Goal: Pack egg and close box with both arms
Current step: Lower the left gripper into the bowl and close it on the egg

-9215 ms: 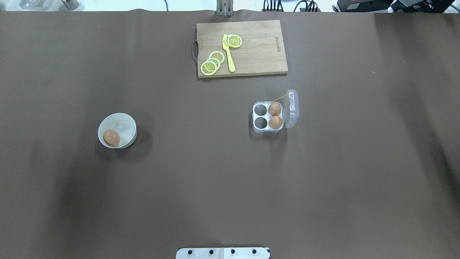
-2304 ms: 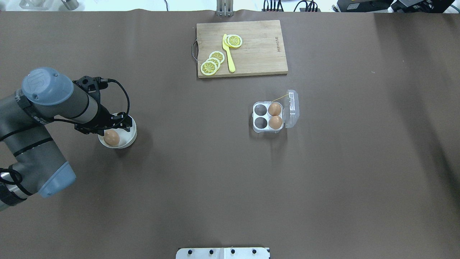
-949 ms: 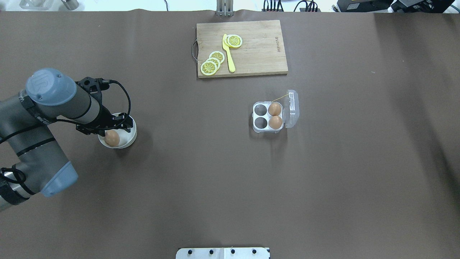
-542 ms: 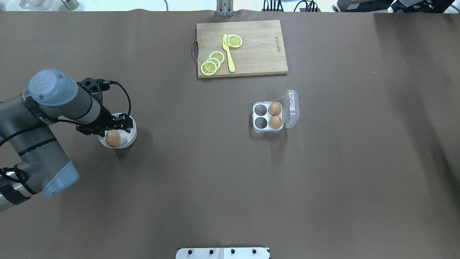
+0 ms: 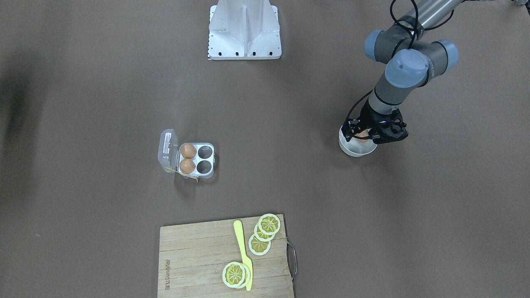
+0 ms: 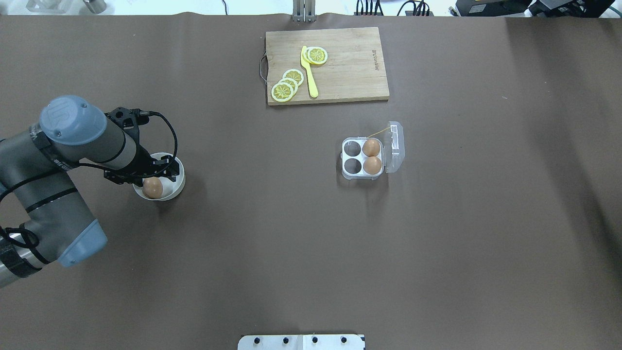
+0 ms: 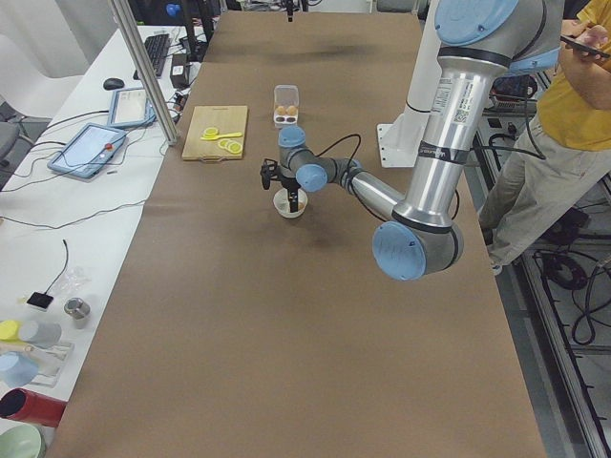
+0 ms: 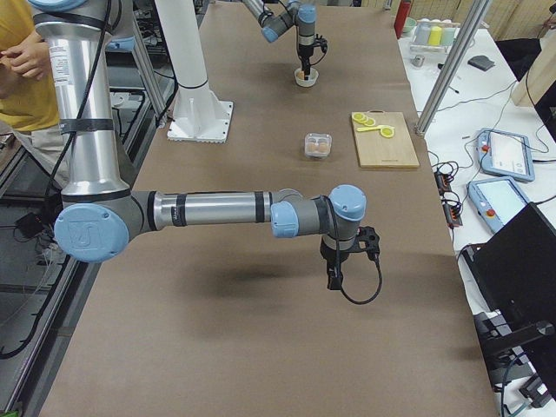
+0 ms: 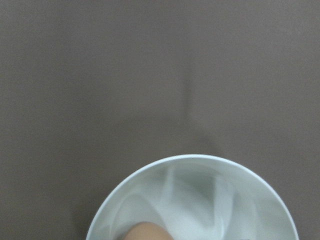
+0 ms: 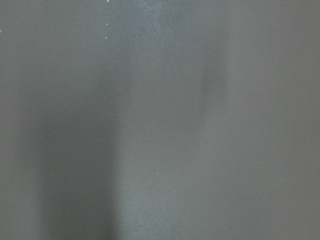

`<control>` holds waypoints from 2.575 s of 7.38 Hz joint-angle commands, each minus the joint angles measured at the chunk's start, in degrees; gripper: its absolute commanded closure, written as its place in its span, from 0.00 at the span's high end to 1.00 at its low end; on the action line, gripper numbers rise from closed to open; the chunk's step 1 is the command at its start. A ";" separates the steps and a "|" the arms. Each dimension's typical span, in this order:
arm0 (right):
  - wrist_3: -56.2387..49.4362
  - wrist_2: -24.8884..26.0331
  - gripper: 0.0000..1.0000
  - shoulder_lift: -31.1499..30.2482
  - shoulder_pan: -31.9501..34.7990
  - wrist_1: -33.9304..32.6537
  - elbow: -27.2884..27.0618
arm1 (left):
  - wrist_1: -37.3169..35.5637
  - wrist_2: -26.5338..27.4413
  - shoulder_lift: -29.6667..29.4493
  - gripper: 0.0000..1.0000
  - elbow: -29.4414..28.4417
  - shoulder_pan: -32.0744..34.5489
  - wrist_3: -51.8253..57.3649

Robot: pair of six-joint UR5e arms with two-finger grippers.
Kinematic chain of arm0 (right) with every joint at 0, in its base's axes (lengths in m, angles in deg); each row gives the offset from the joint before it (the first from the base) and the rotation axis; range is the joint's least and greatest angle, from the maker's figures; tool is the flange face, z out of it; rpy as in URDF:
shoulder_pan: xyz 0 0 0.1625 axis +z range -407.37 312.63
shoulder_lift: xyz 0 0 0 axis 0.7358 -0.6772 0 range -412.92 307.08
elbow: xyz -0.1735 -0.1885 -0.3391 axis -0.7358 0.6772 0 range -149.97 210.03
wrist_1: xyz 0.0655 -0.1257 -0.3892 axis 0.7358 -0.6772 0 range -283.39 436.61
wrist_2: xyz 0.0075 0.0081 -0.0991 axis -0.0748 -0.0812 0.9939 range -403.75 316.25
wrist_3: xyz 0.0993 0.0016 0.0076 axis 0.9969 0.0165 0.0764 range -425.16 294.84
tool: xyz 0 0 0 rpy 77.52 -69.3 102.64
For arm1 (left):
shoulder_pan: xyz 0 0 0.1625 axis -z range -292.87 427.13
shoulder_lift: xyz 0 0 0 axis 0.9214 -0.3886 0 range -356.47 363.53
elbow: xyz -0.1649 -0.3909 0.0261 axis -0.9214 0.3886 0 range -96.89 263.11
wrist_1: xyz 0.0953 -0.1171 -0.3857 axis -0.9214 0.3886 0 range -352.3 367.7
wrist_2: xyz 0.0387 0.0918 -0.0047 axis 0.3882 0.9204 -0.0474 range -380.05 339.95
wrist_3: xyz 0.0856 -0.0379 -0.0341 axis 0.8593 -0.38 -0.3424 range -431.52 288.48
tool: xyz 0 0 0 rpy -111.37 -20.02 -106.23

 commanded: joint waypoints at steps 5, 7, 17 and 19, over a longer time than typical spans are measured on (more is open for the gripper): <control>0.26 -0.02 1.00 0.06 -0.24 0.00 -0.06 | 0.07 0.63 -0.06 0.73 0.56 -0.38 -0.09; 0.35 -0.02 1.00 0.06 -0.24 0.00 -0.06 | 0.07 0.63 0.03 0.73 0.91 -0.46 -0.09; 0.35 -0.02 1.00 0.06 -0.50 0.00 -0.06 | -0.19 -0.07 -0.05 0.18 1.26 -0.90 0.26; 0.44 0.07 1.00 0.06 -0.50 0.00 -0.06 | -1.24 -0.25 0.21 0.14 4.67 -0.82 0.44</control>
